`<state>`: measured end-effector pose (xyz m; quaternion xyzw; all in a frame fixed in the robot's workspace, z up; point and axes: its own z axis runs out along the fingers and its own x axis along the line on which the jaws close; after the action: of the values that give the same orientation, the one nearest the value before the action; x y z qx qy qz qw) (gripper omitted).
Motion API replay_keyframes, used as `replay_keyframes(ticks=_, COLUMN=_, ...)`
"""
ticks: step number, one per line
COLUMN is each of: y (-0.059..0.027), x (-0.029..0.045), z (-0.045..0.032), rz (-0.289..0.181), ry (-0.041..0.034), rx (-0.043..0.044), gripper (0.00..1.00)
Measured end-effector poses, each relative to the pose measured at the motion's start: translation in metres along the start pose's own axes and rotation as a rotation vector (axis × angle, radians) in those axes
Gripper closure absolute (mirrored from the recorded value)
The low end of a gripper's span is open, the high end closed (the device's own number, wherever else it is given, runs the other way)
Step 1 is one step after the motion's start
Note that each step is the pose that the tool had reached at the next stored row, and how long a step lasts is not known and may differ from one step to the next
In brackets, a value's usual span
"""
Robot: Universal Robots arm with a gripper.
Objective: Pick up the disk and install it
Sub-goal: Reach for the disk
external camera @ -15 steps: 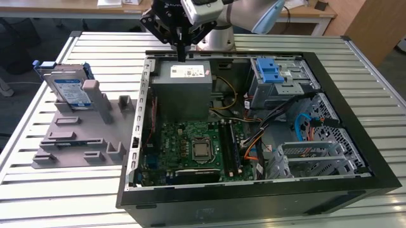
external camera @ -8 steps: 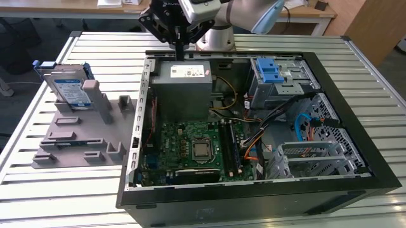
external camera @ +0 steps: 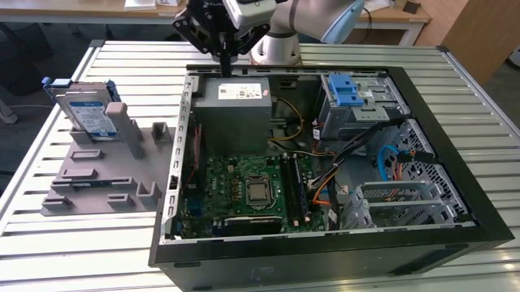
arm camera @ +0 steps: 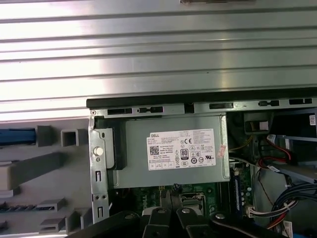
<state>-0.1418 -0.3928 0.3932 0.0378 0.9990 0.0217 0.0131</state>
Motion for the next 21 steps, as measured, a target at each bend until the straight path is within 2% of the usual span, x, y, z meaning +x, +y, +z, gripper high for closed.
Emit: replay_keyframes(ticks=21, y=0.0042, x=0.0159, z=-0.0002, rz=0.0, ry=0.0, rx=0.0, gripper=0.89)
